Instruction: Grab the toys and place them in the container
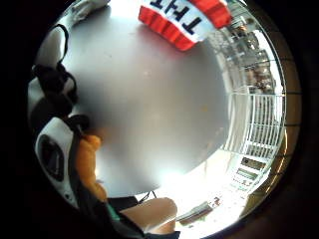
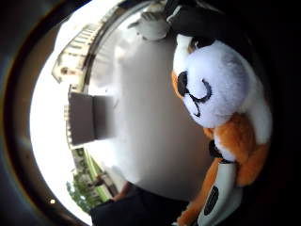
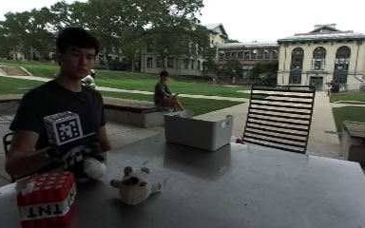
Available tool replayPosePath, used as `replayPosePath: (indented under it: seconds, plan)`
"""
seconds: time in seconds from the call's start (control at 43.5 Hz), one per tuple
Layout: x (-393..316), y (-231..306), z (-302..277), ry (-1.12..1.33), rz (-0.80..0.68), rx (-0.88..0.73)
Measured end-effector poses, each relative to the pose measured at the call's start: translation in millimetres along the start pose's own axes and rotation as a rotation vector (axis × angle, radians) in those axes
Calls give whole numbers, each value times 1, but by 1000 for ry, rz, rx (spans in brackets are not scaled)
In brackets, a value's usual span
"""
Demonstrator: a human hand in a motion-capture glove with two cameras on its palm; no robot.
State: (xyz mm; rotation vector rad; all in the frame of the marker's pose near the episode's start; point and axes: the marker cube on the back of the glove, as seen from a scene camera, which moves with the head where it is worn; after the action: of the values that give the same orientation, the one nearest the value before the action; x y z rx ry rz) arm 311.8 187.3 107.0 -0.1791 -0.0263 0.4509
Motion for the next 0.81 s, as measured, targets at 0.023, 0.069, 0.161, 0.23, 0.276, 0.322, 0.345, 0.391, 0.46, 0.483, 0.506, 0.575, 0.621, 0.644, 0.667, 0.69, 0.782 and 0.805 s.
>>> replayPosePath:
  seconds: [0.023, 0.069, 0.161, 0.23, 0.276, 0.322, 0.345, 0.391, 0.46, 0.483, 0.506, 0.575, 0.621, 0.644, 0.667, 0.69, 0.782, 0.805]
  plan:
    - [-1, -3, -1, -3, -1, 9]
    - [-4, -8, -4, -7, 2, 24]
    - [-12, -16, -11, -19, -13, 60]
    - [-21, -20, -20, -25, -27, 90]
    - [-28, -26, -31, -26, -47, 111]
    - [-38, -33, -45, -14, -69, 130]
    - [-44, -35, -52, -6, -75, 137]
    - [-57, -41, -67, 10, -83, 144]
    - [-75, -49, -88, 31, -107, 153]
    - [-82, -51, -94, 38, -115, 161]
    - [-89, -53, -102, 45, -123, 170]
    - [-118, -59, -128, 57, -154, 191]
    - [-138, -67, -146, 62, -182, 205]
    - [-148, -72, -155, 65, -198, 215]
    - [-158, -78, -163, 67, -214, 227]
    - [-169, -83, -171, 67, -229, 237]
    - [-224, -83, -197, 59, -278, 235]
    - [-238, -82, -201, 61, -290, 230]
